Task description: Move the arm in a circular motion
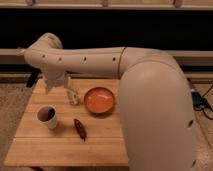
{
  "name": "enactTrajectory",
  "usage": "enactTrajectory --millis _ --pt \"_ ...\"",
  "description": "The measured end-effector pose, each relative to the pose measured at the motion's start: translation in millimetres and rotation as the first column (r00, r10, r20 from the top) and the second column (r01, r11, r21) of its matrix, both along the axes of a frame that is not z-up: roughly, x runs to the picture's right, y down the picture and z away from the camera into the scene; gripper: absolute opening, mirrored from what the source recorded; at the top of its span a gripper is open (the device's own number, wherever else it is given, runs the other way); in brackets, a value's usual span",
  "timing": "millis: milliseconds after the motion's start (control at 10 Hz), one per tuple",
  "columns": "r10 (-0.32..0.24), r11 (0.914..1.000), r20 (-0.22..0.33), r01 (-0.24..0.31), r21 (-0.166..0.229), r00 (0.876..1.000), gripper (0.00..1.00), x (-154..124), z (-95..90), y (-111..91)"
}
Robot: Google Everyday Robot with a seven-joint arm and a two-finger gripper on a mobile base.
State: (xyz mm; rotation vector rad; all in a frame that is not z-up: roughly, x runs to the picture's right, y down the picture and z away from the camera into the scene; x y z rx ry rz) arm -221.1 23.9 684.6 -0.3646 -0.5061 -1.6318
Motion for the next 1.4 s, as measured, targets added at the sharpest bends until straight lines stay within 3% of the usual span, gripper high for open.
enactTrajectory --millis 200,400,700,900,1000,1100,1300,1400 --pt "-0.079 0.9963 0.054 0.081 -0.030 0.995 0.80 -2 -26.0 31" --pt "-0.090 0.9931 0.060 0.094 -0.070 0.994 0.80 13 -44.4 54" --pt "-0.023 0.9888 -0.005 0.022 -0.148 1.000 0.80 51 -44.1 64" --pt "0.056 0.9776 -0.096 -0.075 -0.197 0.994 0.80 98 -30.7 61" --pt "0.100 0.9682 -0.148 -0.130 -0.213 0.984 0.80 124 -24.8 60" --pt "0.153 0.9531 -0.218 -0.202 -0.225 0.964 0.80 158 -16.5 59" --pt "0.232 0.9234 -0.322 -0.312 -0.224 0.918 0.80 206 1.2 52" --pt "0.283 0.8993 -0.375 -0.380 -0.217 0.883 0.80 231 14.5 47"
